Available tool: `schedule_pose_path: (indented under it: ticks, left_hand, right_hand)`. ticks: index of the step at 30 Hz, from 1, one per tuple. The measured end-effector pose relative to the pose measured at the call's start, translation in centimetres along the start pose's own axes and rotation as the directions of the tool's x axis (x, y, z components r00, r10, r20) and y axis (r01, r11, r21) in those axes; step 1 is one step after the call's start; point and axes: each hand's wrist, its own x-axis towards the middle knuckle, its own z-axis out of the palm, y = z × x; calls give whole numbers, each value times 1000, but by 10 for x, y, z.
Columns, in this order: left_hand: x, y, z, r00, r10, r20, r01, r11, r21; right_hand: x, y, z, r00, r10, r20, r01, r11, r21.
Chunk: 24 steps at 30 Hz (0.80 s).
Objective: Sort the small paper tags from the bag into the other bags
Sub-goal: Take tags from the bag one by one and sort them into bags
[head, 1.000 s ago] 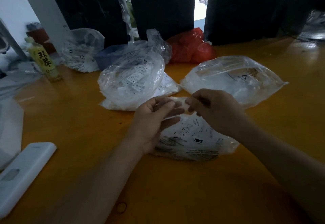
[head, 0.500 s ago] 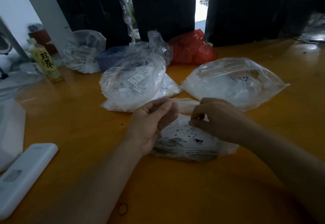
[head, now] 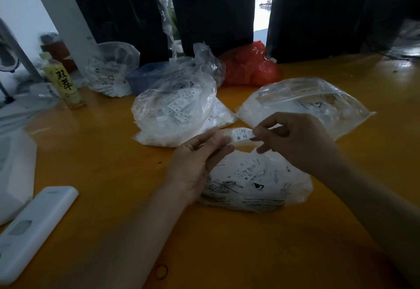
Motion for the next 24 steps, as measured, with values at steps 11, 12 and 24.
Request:
schedule_pose_path:
  ticks: [11, 12, 24]
  left_hand:
    - [-2, -1, 1, 999, -37, 38, 37, 999, 14]
    - [-2, -1, 2, 999, -36, 40, 35, 999, 22]
    - [-6, 0, 5, 999, -41, 36, 37, 996, 86]
  right_hand:
    - [2, -1, 1, 990, 94, -103, -56, 943, 329]
    - [1, -1, 3, 991, 94, -98, -53, 931, 362]
    - [-3, 0, 17, 990, 113, -81, -88, 961, 260]
